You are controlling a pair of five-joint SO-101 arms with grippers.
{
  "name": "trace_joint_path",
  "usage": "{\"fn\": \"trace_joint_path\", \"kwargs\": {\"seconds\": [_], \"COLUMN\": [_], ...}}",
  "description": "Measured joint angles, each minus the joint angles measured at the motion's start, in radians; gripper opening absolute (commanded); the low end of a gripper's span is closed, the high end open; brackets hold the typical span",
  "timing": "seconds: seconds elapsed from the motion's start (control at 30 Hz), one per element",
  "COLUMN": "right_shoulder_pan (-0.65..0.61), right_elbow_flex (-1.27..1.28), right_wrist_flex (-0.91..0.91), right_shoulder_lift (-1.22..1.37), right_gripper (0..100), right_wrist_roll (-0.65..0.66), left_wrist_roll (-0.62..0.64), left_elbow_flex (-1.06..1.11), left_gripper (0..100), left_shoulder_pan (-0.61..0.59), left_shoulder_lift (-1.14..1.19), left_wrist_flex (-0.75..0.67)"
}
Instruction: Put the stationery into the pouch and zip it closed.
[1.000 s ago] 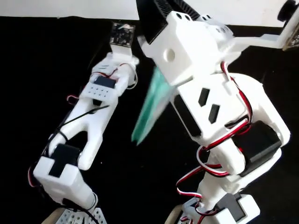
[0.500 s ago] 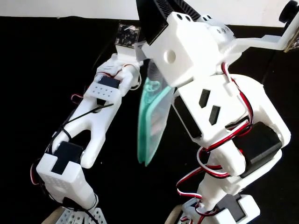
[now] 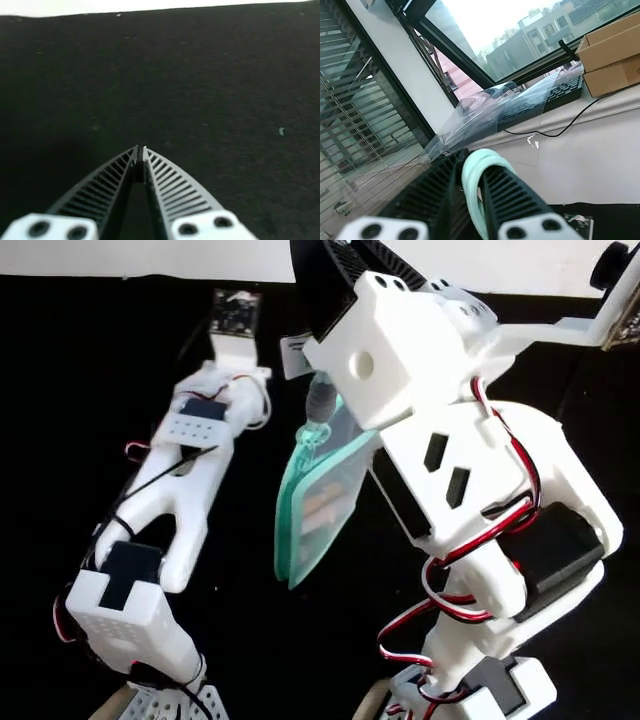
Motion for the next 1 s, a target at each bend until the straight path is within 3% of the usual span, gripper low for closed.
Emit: {"fn": "trace_joint_path", "kwargs": {"seconds": [0.2,0.47,0.7,1.0], "right_shoulder_pan": [0.0,0.0,0.0,0.0], "right_elbow_flex": [0.028,0.028,0.028,0.028], "right_wrist_flex": [0.005,0.005,0.005,0.005], "right_shoulder_lift": [0.0,0.0,0.0,0.0], "right_gripper": [0.5,0.5,0.5,0.5], "right_wrist_roll": [0.0,0.0,0.0,0.0], "left_wrist_roll": [0.0,0.0,-0.014,-0.126], "left_elbow_flex": [0.0,0.0,0.0,0.0], "left_gripper": [2,2,2,3], "left_shoulder_pan": [-0.052,-0.146,-0.146,-0.147], "left_shoulder_lift": [-0.037,-0.324,-0.531,-0.707], "left_wrist_flex": [0.101,0.331,0.539,0.778]}}
